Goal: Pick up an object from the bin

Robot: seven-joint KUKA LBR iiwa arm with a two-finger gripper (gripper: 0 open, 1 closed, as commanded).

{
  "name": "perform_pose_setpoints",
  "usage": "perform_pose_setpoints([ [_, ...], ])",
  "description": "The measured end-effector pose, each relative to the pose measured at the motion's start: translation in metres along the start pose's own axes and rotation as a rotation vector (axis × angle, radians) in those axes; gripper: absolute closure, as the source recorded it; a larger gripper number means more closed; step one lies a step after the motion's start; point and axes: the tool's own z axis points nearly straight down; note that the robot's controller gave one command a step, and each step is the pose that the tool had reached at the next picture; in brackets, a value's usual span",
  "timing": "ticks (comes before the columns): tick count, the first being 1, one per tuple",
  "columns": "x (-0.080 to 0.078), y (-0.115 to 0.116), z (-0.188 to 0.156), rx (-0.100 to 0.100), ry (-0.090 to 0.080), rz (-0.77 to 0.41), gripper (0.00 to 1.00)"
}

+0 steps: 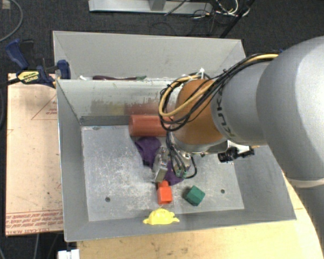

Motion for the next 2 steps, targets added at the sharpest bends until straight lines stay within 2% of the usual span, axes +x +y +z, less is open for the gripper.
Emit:
perform_pose_setpoints([
  [1,0.002,-0.001,-0.032,0.001,0.003,-0.019,1.0],
  [2,-0.01,-0.004,-0.053,-0.002,-0.003,-0.111,1.0],
])
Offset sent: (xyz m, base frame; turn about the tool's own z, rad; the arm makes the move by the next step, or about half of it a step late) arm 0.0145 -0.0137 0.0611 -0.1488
